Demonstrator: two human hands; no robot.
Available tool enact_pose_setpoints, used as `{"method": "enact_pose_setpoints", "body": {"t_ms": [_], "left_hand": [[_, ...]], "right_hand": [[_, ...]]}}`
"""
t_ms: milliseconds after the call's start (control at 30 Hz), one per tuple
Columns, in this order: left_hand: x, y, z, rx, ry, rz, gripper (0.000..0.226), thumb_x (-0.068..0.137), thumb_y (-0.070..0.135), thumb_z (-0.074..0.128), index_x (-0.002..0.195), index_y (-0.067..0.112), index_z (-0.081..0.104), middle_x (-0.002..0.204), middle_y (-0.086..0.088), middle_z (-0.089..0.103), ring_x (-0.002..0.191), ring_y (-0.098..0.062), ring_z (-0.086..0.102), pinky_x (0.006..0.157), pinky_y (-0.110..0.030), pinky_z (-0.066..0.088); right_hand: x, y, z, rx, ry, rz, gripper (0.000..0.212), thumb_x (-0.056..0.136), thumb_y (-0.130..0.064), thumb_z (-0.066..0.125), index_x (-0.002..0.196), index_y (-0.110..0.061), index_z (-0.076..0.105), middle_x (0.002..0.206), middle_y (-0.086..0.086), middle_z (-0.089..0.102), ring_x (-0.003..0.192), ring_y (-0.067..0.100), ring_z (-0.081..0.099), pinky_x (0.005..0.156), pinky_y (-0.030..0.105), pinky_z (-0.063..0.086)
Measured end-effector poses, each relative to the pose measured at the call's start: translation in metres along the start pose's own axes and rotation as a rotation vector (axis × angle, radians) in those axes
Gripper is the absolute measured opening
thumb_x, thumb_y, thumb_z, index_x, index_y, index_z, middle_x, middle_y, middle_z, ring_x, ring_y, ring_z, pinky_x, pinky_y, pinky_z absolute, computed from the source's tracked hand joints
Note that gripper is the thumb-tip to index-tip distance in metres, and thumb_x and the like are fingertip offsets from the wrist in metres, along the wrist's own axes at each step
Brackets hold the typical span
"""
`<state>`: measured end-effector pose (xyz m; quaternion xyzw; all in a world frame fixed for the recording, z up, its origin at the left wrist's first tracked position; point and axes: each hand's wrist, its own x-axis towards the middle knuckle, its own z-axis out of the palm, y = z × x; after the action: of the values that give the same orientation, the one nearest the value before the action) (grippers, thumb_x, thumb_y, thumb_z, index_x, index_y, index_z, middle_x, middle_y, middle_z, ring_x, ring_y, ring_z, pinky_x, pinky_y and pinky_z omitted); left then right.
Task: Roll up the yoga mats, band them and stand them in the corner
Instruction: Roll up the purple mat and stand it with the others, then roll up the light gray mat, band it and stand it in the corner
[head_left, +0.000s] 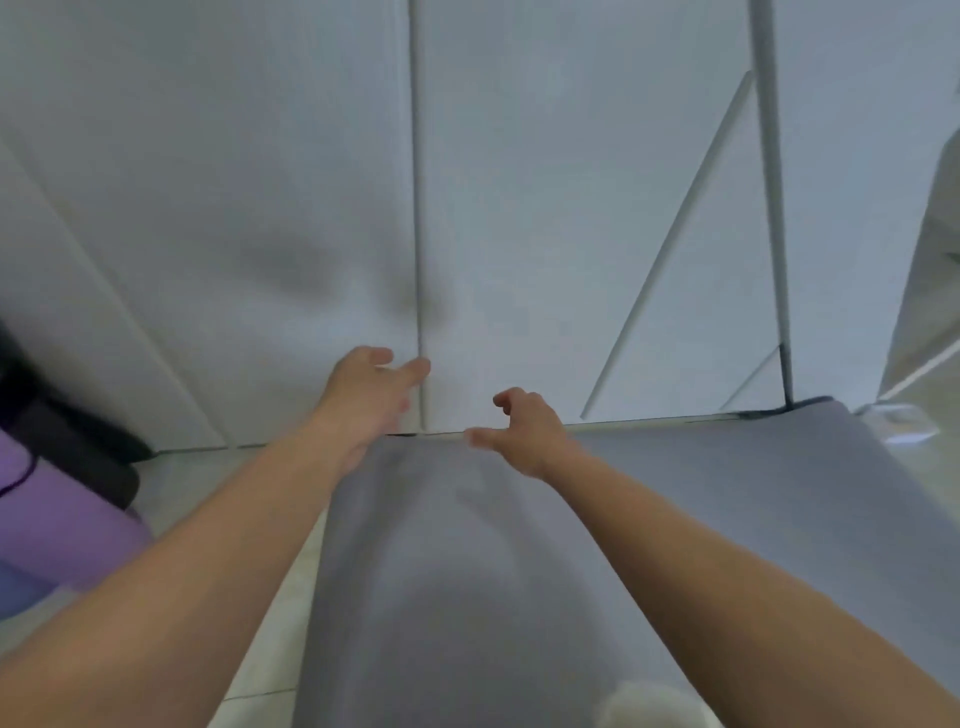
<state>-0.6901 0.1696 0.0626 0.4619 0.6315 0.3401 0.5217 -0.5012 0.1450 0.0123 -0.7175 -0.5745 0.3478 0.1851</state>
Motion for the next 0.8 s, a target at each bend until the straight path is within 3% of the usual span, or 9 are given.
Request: {"method": "enact_pose_setpoints", "body": {"t_ms": [133, 233, 300, 400, 500, 700, 800], "left_hand": [[0.019, 0.033, 0.044, 0.002, -0.066, -0.021, 0.030, 0.092, 0.025, 0.069, 0.118, 0.011, 0.063, 0.108, -0.002, 0.070, 0.085, -0.020, 0.072, 0.071, -0.032, 0.055], [0.010, 0.073, 0.073, 0.022, -0.082, -0.072, 0.015, 0.092, 0.018, 0.067, 0.106, 0.013, 0.065, 0.102, -0.006, 0.072, 0.074, -0.019, 0.070, 0.067, -0.030, 0.052], [-0.008, 0.108, 0.091, 0.029, -0.081, -0.128, 0.003, 0.094, 0.014, 0.064, 0.096, 0.016, 0.064, 0.096, -0.007, 0.071, 0.071, -0.019, 0.068, 0.066, -0.029, 0.050], [-0.058, 0.171, 0.118, 0.074, -0.049, -0.237, 0.006, 0.096, 0.012, 0.060, 0.093, 0.017, 0.062, 0.091, -0.006, 0.068, 0.070, -0.018, 0.065, 0.065, -0.027, 0.047], [-0.107, 0.233, 0.141, 0.089, -0.052, -0.283, 0.007, 0.098, 0.016, 0.060, 0.104, 0.014, 0.063, 0.090, -0.005, 0.070, 0.074, -0.020, 0.066, 0.070, -0.030, 0.050], [-0.174, 0.332, 0.178, 0.048, -0.092, -0.317, 0.013, 0.099, 0.016, 0.058, 0.087, 0.020, 0.061, 0.085, -0.005, 0.067, 0.073, -0.021, 0.065, 0.067, -0.031, 0.048], [-0.200, 0.363, 0.208, 0.058, -0.163, -0.297, 0.015, 0.098, 0.014, 0.058, 0.084, 0.019, 0.061, 0.083, -0.006, 0.066, 0.070, -0.021, 0.063, 0.067, -0.030, 0.046]], "right_hand": [[0.025, 0.041, -0.053, 0.111, 0.021, 0.078, 0.042, 0.086, -0.034, 0.075, 0.121, -0.017, 0.059, 0.114, -0.001, 0.062, 0.102, 0.022, 0.063, 0.091, 0.039, 0.054], [0.021, 0.050, -0.096, 0.208, -0.005, 0.133, 0.015, 0.087, -0.022, 0.072, 0.097, -0.018, 0.061, 0.092, 0.001, 0.066, 0.084, 0.021, 0.064, 0.072, 0.034, 0.052], [0.004, 0.042, -0.131, 0.250, -0.028, 0.154, 0.011, 0.088, -0.019, 0.071, 0.087, -0.019, 0.060, 0.084, 0.001, 0.065, 0.078, 0.019, 0.063, 0.066, 0.028, 0.046], [-0.031, 0.022, -0.194, 0.262, -0.094, 0.202, 0.017, 0.087, -0.019, 0.071, 0.077, -0.023, 0.058, 0.074, -0.003, 0.062, 0.077, 0.021, 0.063, 0.071, 0.028, 0.048], [-0.072, 0.003, -0.258, 0.251, -0.156, 0.225, 0.012, 0.085, -0.023, 0.072, 0.080, -0.022, 0.061, 0.071, -0.004, 0.060, 0.078, 0.020, 0.063, 0.077, 0.032, 0.052], [-0.153, -0.006, -0.389, 0.249, -0.128, 0.354, 0.010, 0.089, -0.024, 0.071, 0.092, -0.018, 0.064, 0.089, 0.000, 0.066, 0.076, 0.022, 0.066, 0.061, 0.025, 0.049], [-0.186, 0.003, -0.441, 0.231, -0.099, 0.394, 0.011, 0.089, -0.028, 0.071, 0.091, -0.019, 0.065, 0.092, -0.001, 0.067, 0.076, 0.019, 0.063, 0.073, 0.032, 0.054]]}}
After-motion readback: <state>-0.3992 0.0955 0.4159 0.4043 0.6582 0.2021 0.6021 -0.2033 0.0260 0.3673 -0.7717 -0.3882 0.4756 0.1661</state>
